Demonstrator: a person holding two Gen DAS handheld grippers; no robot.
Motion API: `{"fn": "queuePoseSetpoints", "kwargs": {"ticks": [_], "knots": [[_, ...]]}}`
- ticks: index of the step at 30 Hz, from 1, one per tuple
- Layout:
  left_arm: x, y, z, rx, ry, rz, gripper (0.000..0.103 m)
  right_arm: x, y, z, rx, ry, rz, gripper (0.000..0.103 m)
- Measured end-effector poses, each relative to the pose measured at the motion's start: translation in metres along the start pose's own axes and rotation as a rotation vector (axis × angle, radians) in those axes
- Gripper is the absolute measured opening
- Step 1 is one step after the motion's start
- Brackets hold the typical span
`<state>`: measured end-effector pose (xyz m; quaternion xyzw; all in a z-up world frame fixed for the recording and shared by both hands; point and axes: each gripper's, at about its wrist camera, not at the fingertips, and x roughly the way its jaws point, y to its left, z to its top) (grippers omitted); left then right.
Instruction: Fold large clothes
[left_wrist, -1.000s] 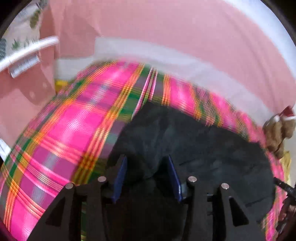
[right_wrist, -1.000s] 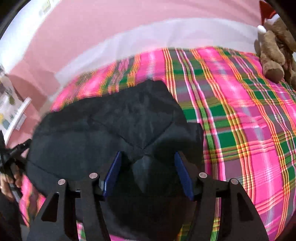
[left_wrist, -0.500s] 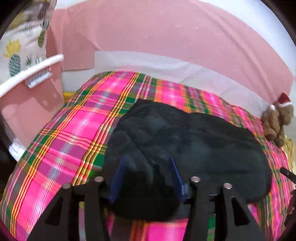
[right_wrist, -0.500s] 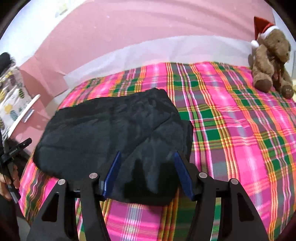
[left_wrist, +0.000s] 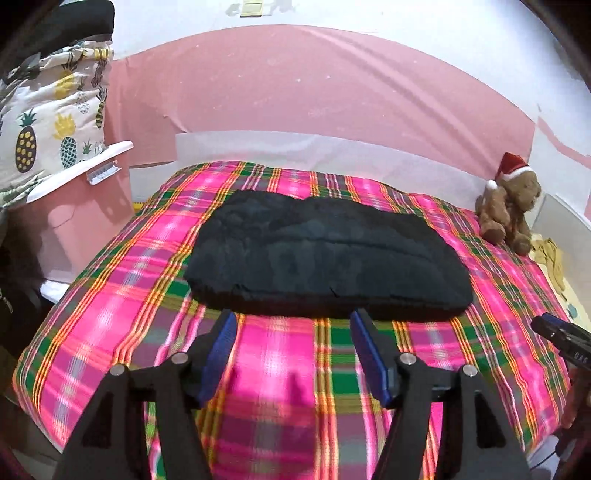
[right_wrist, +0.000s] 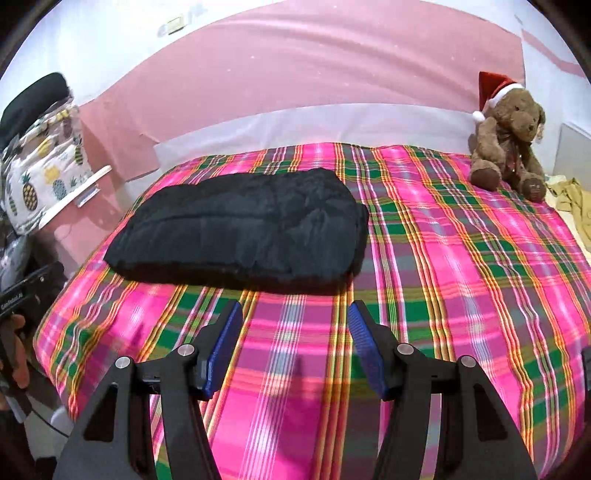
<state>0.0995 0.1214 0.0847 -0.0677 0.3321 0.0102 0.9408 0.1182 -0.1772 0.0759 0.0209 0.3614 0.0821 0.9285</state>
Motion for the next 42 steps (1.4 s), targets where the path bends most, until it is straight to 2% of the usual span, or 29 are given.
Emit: {"fn": "queuePoseSetpoints", "kwargs": {"ticks": [5, 9, 14, 27, 42], "knots": [[-0.022, -0.014, -0.025, 0.002, -0.005, 0.029, 0.071, -0.022, 0.016, -0.019, -0.037, -0.017, -0.004, 0.06], [-0.028, -0.017, -0.041, -0.035, 0.032, -0.015, 0.072, -0.03, 0.027, -0.029, -0.059, -0.019, -0.008, 0.06], [-0.025, -0.023, -0.055, -0.056, 0.073, -0.029, 0.072, -0.026, 0.034, -0.036, -0.075, 0.002, 0.0, 0.06], [-0.018, -0.026, -0.061, -0.051, 0.103, 0.02, 0.072, -0.017, 0.044, -0.043, -0.11, 0.036, 0.006, 0.06], [-0.019, -0.029, -0.063, -0.042, 0.103, 0.019, 0.072, -0.017, 0.048, -0.044, -0.12, 0.041, 0.009, 0.06]]}}
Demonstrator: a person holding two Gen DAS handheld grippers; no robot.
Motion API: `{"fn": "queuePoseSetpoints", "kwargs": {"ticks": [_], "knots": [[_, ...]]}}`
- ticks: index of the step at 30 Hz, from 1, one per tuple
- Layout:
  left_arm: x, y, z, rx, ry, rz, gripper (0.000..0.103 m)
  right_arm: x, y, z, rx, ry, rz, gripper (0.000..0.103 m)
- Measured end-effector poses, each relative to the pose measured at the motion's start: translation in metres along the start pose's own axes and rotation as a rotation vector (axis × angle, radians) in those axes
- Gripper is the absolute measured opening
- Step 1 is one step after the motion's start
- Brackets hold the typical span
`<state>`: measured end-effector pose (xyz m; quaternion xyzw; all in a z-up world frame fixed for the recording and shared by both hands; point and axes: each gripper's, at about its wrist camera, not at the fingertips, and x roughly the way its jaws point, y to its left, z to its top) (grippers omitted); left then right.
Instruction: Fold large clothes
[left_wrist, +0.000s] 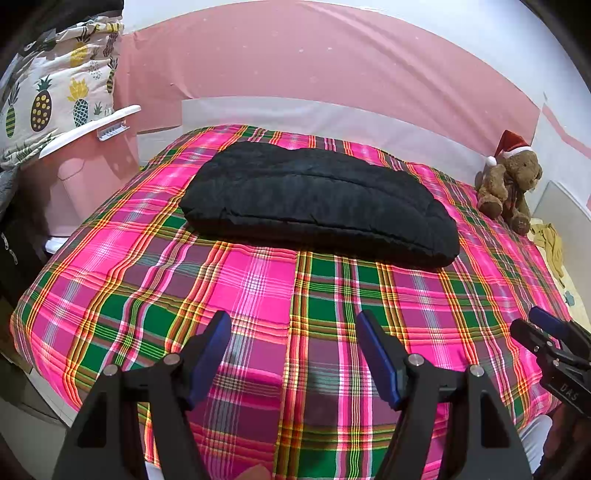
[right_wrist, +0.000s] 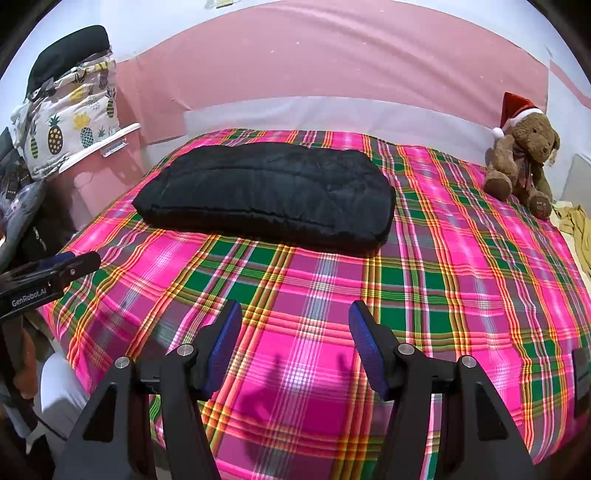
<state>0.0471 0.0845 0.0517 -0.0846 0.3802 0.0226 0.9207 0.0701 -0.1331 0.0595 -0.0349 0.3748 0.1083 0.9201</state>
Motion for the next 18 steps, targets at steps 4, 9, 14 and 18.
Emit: {"fn": "queuePoseSetpoints", "kwargs": {"ticks": [4, 9, 14, 18], "knots": [[0.0003, -0.0005, -0.0008, 0.001, 0.002, 0.001, 0.072, 0.0007, 0.0008, -0.0004, -0.001, 0.002, -0.001, 0.06], [0.0007, -0.0019, -0.0017, 0.004, 0.005, 0.003, 0.072, 0.0031, -0.0005, -0.0027, 0.002, 0.012, 0.003, 0.06], [0.002, -0.0023, -0.0025, 0.004, 0.007, 0.004, 0.072, 0.0036, -0.0002, -0.0033, 0.001, 0.012, 0.004, 0.06], [0.0023, -0.0025, -0.0036, 0.004, 0.01, 0.0, 0.072, 0.0046, -0.0008, -0.0035, 0.004, 0.017, 0.007, 0.06]]}}
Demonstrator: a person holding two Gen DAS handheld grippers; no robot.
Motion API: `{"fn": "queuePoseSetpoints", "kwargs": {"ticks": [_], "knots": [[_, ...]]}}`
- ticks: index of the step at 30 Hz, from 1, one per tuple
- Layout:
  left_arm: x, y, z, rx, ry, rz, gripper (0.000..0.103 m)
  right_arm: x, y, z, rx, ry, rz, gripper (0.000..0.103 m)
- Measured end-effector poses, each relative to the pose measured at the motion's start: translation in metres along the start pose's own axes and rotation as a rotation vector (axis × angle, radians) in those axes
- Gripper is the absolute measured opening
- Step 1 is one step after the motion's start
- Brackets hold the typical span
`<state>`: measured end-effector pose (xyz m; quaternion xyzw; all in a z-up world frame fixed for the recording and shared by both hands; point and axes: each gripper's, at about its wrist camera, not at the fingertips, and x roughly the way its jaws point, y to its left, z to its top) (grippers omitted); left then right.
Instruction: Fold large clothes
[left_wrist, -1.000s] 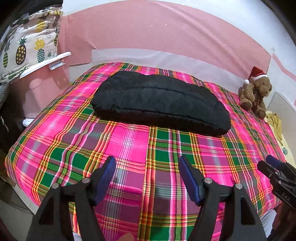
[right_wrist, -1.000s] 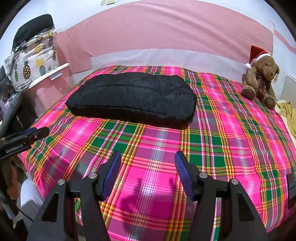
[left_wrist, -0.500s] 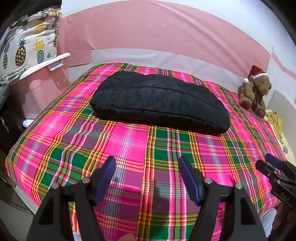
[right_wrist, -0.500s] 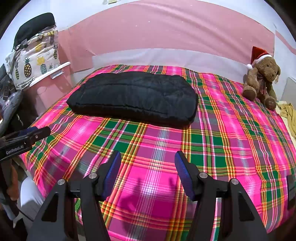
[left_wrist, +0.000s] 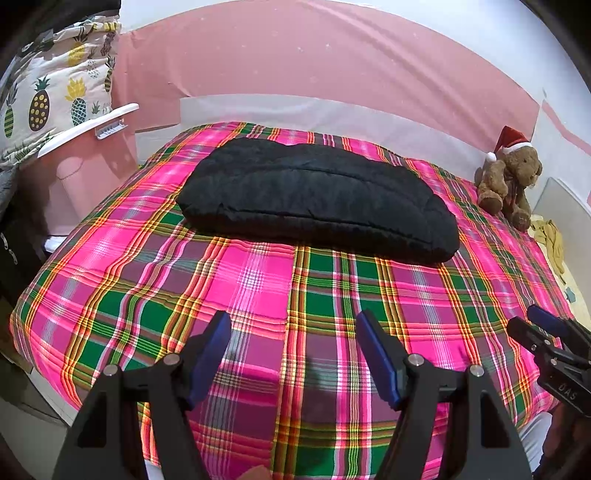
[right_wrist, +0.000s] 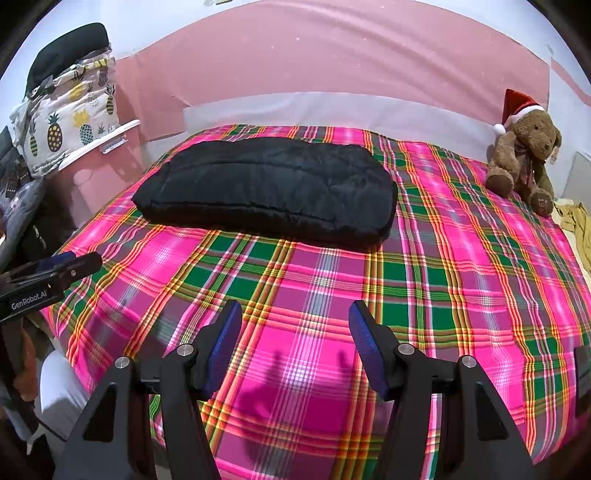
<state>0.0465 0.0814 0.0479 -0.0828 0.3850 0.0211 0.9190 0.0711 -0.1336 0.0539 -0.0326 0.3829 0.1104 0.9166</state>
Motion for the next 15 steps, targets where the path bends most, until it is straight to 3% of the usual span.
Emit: {"fn": "queuePoseSetpoints", "kwargs": {"ticks": [15], "knots": [[-0.0034, -0.0042, -0.0006, 0.015, -0.009, 0.0, 0.072, 0.0005, 0.0001, -0.0008, -0.001, 0.001, 0.001, 0.06]]}}
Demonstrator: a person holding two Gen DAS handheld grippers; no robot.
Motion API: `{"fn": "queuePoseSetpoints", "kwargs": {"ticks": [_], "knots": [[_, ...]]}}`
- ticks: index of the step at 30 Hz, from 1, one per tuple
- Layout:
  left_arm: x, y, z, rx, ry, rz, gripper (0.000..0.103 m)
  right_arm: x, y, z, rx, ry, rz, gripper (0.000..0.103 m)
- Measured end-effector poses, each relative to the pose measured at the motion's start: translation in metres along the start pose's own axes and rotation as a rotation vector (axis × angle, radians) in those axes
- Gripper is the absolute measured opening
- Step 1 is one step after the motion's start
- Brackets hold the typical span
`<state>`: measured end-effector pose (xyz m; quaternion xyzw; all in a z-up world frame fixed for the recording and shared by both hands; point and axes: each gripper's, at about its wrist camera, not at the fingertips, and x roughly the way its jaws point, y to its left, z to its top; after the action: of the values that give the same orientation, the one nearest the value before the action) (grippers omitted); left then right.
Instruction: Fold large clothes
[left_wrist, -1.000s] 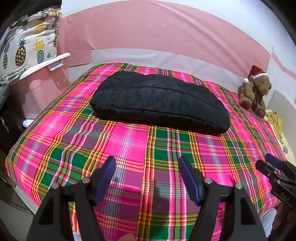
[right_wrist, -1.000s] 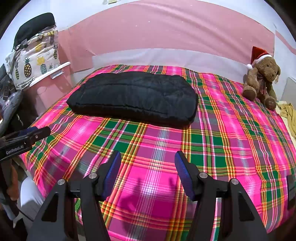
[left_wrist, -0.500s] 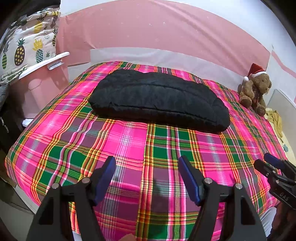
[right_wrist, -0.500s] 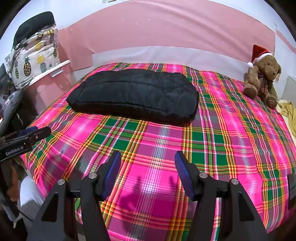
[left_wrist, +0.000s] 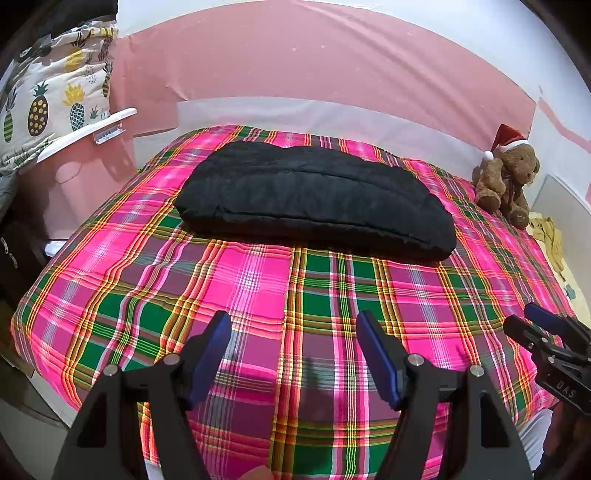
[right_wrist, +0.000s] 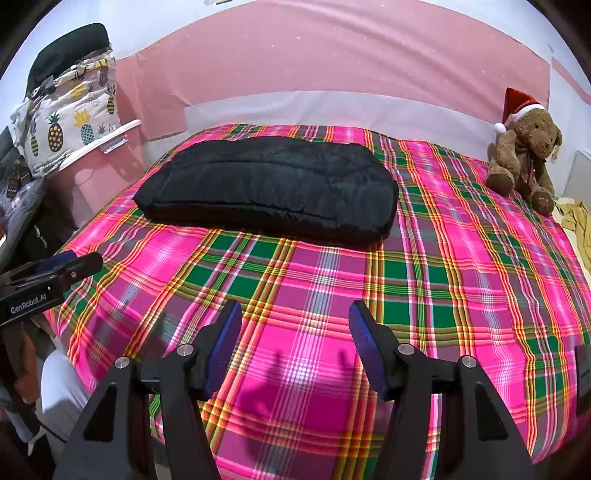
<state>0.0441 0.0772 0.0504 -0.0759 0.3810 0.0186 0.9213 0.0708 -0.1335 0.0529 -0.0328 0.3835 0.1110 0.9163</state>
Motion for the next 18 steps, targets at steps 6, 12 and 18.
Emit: {"fn": "queuePoseSetpoints", "kwargs": {"ticks": [6, 12, 18], "knots": [[-0.0002, -0.0006, -0.0005, 0.0, 0.004, -0.001, 0.072, -0.0005, 0.0001, -0.0011, 0.001, 0.002, 0.0, 0.06], [-0.0004, -0.0024, -0.0007, 0.004, 0.002, 0.001, 0.072, -0.0006, -0.0007, -0.0014, -0.001, 0.002, 0.001, 0.06], [0.0003, -0.0041, -0.0018, 0.007, 0.004, 0.005, 0.072, -0.0005, -0.0001, -0.0012, 0.0, 0.002, 0.002, 0.06]]}}
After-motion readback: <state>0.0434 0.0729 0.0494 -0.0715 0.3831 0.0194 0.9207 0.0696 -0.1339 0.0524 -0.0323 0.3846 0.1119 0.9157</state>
